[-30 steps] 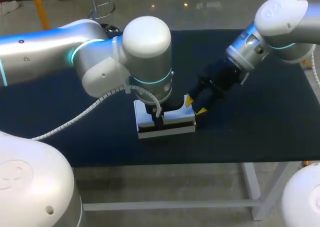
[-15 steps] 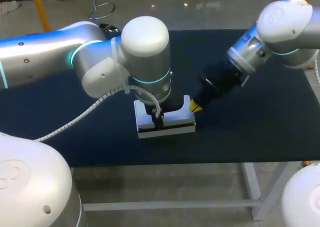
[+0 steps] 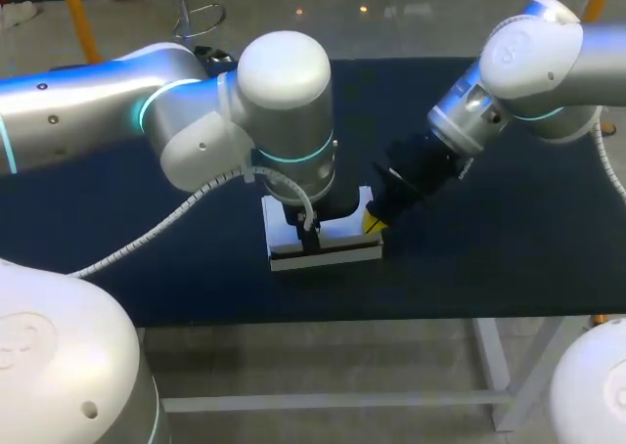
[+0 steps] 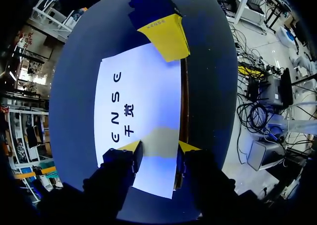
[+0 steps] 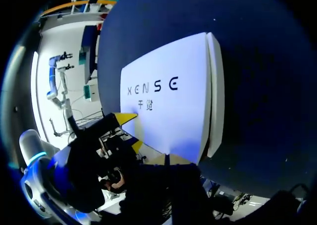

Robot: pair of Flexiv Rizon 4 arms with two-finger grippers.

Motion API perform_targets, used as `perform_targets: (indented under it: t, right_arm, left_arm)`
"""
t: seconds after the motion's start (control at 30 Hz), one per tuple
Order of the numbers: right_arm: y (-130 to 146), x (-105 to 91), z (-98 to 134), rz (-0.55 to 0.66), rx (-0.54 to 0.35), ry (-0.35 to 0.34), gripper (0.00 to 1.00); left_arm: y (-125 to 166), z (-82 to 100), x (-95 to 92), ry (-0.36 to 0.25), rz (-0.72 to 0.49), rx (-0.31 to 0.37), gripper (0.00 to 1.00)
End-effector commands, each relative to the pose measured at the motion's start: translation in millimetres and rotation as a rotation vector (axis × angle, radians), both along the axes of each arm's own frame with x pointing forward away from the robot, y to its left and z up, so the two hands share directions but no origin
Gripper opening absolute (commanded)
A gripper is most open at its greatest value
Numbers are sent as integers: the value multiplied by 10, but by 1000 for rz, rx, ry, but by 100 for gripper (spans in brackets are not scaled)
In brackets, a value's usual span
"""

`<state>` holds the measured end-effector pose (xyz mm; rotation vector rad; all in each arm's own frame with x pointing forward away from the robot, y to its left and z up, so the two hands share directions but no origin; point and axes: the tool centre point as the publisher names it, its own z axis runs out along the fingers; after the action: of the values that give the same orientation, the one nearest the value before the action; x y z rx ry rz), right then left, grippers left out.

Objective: Assemble the packaging by folding the flat box into shape, placing the metal phone stand inside, and closing the box properly

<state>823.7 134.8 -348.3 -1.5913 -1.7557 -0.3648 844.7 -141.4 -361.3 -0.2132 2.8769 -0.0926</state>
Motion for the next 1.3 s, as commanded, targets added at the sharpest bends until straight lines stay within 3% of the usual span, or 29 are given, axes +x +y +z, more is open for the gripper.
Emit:
perform_targets:
  t: [0.03, 0.57, 0.8, 0.87, 0.9, 0.93, 1.0, 1.13, 1.3]
  right_arm:
    - [-68, 28, -78, -9, 14, 10, 0]
    - [-70, 76, -137, -19, 14, 26, 0]
    - [-44, 76, -130, -17, 13, 22, 0]
    - [-35, 76, -133, -16, 12, 22, 0]
    - [-30, 76, -133, -15, 12, 22, 0]
    - [-24, 76, -133, -14, 12, 22, 0]
    - [-15, 77, -133, -12, 11, 21, 0]
    - [-7, 79, -129, -10, 9, 19, 0]
    - [-6, 80, -128, -11, 6, 19, 0]
  left_arm:
    - [-15, -31, -7, 3, 2, 6, 46]
    - [-10, -42, -27, 20, -7, 7, 46]
    - [86, 82, -143, 31, -37, -50, 53]
    - [125, 139, -160, 33, -50, -105, 49]
    - [154, 185, -165, 37, -50, -133, 42]
    - [185, 242, -164, 43, -48, -170, 32]
    - [221, 301, -159, 39, -53, -212, 0]
    - [242, 340, -131, 44, -48, -258, 0]
    - [275, 233, -38, 92, -10, -281, 0]
